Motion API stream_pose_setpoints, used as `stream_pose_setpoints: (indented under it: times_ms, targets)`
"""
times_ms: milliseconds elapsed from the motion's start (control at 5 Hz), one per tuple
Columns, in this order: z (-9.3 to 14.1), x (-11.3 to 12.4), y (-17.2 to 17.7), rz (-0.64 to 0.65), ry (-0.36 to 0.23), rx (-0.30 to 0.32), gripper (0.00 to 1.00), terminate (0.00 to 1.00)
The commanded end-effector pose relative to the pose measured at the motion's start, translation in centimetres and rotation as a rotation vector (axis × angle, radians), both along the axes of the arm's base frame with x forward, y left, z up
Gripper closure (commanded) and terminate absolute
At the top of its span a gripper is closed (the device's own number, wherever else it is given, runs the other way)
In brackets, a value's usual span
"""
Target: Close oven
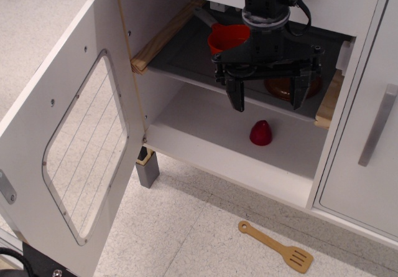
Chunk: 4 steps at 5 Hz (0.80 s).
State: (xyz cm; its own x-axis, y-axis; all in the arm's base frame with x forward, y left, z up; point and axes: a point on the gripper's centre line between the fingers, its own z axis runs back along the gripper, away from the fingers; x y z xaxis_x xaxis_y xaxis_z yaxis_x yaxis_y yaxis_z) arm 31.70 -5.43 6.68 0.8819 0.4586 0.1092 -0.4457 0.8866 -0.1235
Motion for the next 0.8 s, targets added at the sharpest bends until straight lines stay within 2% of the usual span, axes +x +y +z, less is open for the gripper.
stream_pose_setpoints:
  times_ms: [0,200,600]
  targets:
    - [0.0,0.0,0.0,0.0,0.0,0.0,0.0,0.0]
    - [2.3,-1.8,2.6,0.004,-0.024,-0.028,0.0,0.0]
    - [6.0,-4.0,9.8,-0.04,-0.123,0.033,0.0,0.0]
